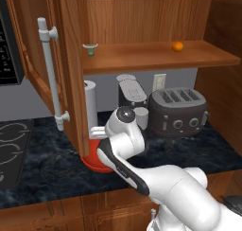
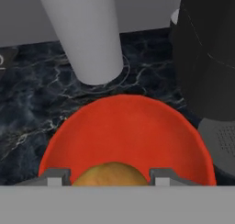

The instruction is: Open the cabinet. Pick the apple and tangerine from the cabinet and place them into the bowl. Then close the cabinet.

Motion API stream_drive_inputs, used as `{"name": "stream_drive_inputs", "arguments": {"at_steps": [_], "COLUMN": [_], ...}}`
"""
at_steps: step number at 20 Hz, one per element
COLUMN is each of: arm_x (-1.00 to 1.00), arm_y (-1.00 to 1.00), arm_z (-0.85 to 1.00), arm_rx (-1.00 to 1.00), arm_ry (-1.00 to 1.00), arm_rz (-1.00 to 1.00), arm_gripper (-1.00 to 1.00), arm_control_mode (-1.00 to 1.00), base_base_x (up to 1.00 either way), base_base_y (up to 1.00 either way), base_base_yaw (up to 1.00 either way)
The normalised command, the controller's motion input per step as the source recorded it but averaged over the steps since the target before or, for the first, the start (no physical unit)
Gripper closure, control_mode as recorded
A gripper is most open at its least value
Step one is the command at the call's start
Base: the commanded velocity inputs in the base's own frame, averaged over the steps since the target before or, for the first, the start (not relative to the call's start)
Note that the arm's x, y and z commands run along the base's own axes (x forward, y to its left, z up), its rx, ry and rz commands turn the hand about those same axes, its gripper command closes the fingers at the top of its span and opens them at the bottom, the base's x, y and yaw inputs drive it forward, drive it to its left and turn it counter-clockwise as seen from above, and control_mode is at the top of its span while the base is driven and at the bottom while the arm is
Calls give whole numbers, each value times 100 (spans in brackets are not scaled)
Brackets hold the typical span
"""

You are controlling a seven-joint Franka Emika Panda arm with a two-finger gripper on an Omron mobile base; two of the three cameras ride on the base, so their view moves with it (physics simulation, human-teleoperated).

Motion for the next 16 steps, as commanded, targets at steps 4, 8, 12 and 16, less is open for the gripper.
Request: {"name": "stream_drive_inputs", "arguments": {"at_steps": [4, 8, 12, 16], "arm_x": [3, 0, 0, 4], "arm_y": [0, 0, 0, 0], "arm_z": [-13, -51, -45, -14], "arm_rx": [0, -3, -3, -2], "arm_ry": [5, 13, 8, 0], "arm_rz": [0, 0, 0, 0], "arm_gripper": [100, 100, 100, -100], "arm_control_mode": [-100, -100, -100, -100], "base_base_x": [0, 0, 0, 0], "base_base_y": [0, 0, 0, 0], "base_base_yaw": [0, 0, 0, 0]}}
